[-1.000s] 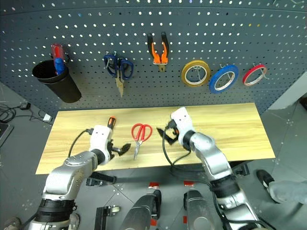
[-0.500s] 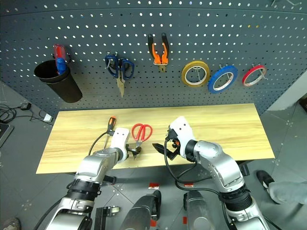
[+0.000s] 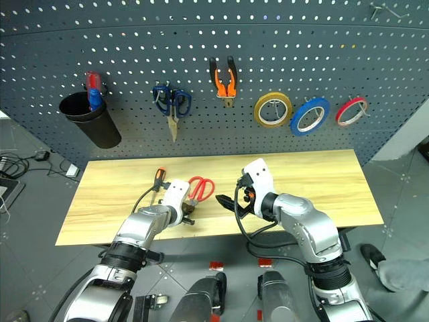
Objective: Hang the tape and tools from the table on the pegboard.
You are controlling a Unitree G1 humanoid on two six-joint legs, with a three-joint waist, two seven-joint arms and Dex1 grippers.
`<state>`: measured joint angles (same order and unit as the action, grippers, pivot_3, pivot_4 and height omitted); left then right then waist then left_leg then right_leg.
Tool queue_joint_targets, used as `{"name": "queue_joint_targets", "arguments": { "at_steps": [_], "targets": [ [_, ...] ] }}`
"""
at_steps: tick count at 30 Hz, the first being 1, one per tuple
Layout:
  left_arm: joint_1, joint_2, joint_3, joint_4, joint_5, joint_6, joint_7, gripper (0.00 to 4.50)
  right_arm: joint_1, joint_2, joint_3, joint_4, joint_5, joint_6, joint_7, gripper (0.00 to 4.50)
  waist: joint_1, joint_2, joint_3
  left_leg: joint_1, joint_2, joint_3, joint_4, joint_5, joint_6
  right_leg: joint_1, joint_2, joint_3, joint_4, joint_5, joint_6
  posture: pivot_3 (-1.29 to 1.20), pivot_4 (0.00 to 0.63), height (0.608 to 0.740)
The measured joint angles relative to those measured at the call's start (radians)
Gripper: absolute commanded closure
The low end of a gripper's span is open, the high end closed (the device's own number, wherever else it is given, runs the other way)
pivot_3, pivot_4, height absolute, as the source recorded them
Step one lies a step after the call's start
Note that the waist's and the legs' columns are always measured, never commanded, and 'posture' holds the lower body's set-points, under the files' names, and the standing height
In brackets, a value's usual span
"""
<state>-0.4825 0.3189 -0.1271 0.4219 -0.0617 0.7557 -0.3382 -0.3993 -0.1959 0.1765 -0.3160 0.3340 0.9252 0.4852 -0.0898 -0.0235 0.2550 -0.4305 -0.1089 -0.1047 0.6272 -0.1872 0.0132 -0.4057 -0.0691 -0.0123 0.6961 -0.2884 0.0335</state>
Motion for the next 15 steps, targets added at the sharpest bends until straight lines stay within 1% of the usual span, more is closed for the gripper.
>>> {"name": "queue_joint_targets", "arguments": {
  "at_steps": [4, 6, 8, 10, 12, 15],
  "targets": [
    [0.032, 0.004, 0.020, -0.027, 0.002, -0.032, -0.004, 4.19, -0.003, -0.004, 0.003, 0.000, 0.000, -0.005, -0.007, 0.00, -0.002, 0.000, -0.001, 0.000, 0.000, 0.000, 0.000, 0.000, 0.000, 0.000, 0.000, 0.001, 0.000, 0.000, 0.000, -0.23, 0.229, 0.740],
    [0.076, 0.013, 0.030, -0.068, 0.001, -0.061, -0.004, 4.19, -0.004, -0.031, 0.021, -0.008, -0.008, -0.039, 0.000, 0.00, -0.007, 0.000, -0.001, 0.000, 0.000, 0.000, 0.000, 0.000, 0.000, -0.001, 0.000, 0.001, -0.001, 0.000, 0.000, -0.23, 0.229, 0.740],
    [0.138, 0.041, 0.030, -0.124, 0.006, -0.102, -0.013, 4.19, -0.005, -0.070, 0.055, -0.039, -0.032, -0.090, 0.018, 0.00, -0.016, 0.000, -0.001, -0.001, 0.000, 0.000, -0.001, 0.000, 0.000, -0.002, 0.000, 0.001, -0.001, 0.000, 0.000, -0.24, 0.229, 0.740],
    [0.205, 0.073, 0.033, -0.204, 0.014, -0.150, -0.022, 4.19, -0.007, -0.102, 0.089, -0.083, -0.047, -0.140, 0.040, 0.00, -0.022, 0.000, -0.001, -0.002, 0.000, 0.000, -0.002, 0.000, 0.000, -0.003, 0.000, 0.001, -0.001, 0.000, 0.000, -0.23, 0.228, 0.740],
    [0.298, 0.107, 0.049, -0.349, 0.023, -0.219, -0.023, 4.19, -0.013, -0.129, 0.123, -0.150, -0.052, -0.183, 0.065, 0.00, -0.024, -0.001, -0.001, -0.002, 0.001, 0.000, -0.003, -0.001, -0.001, -0.003, 0.000, 0.001, -0.002, 0.000, 0.000, -0.23, 0.226, 0.740],
    [0.371, 0.124, 0.075, -0.494, 0.031, -0.285, -0.013, 4.19, -0.017, -0.138, 0.142, -0.226, -0.039, -0.208, 0.095, 0.00, -0.022, -0.001, -0.001, -0.002, 0.001, -0.001, -0.003, -0.001, 0.000, -0.002, 0.000, 0.000, -0.005, 0.000, 0.000, -0.23, 0.226, 0.740]
  ]
}}
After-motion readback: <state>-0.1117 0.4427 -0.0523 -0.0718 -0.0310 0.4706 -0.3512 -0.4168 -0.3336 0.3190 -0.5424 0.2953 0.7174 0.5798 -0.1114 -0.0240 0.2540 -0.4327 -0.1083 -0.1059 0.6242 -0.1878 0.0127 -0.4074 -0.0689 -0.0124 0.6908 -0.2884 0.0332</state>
